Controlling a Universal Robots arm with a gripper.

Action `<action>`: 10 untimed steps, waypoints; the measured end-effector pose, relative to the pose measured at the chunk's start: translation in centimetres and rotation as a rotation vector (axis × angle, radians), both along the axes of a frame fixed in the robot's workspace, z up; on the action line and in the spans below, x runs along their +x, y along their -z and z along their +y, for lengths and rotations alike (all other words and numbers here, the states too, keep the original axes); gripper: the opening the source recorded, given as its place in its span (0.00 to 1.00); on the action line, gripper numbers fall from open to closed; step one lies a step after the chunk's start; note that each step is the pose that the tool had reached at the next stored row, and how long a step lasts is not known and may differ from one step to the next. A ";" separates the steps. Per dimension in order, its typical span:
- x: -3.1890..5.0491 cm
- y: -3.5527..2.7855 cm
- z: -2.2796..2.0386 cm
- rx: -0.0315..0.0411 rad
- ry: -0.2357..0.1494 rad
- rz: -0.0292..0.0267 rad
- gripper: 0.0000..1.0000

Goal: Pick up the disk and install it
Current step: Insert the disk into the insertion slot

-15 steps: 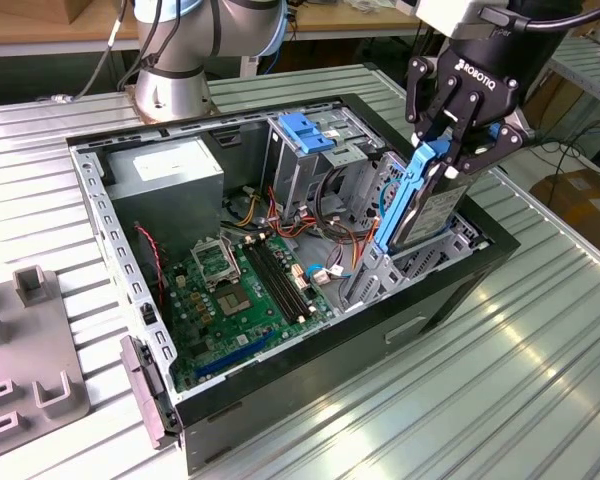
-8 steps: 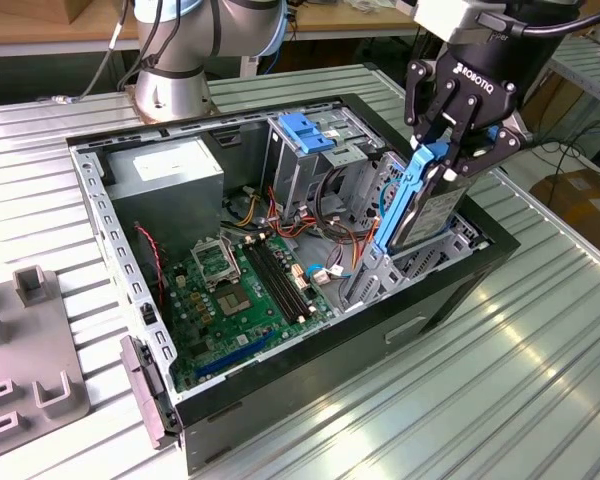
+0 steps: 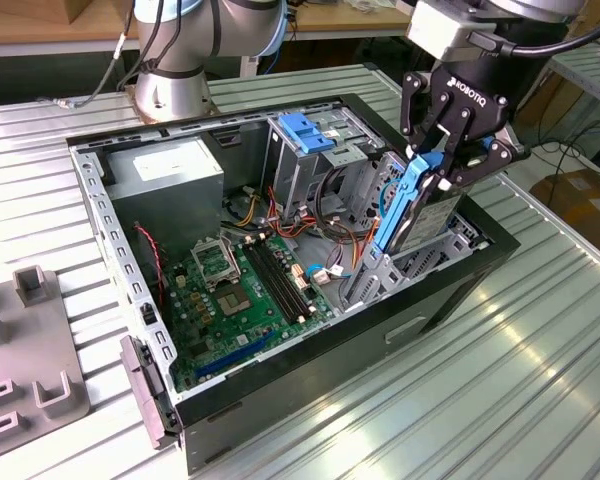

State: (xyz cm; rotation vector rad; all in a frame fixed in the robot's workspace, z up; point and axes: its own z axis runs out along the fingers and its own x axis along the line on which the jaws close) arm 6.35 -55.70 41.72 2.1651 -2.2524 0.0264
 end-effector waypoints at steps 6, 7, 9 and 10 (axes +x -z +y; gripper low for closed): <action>0.00 0.94 -0.02 0.0001 0.000 0.0034 0.37; 0.00 1.14 -0.03 0.0000 0.000 0.0041 0.37; 0.00 1.66 -0.04 0.0000 0.000 0.0060 0.37; 0.00 1.90 -0.04 -0.0001 0.000 0.0069 0.37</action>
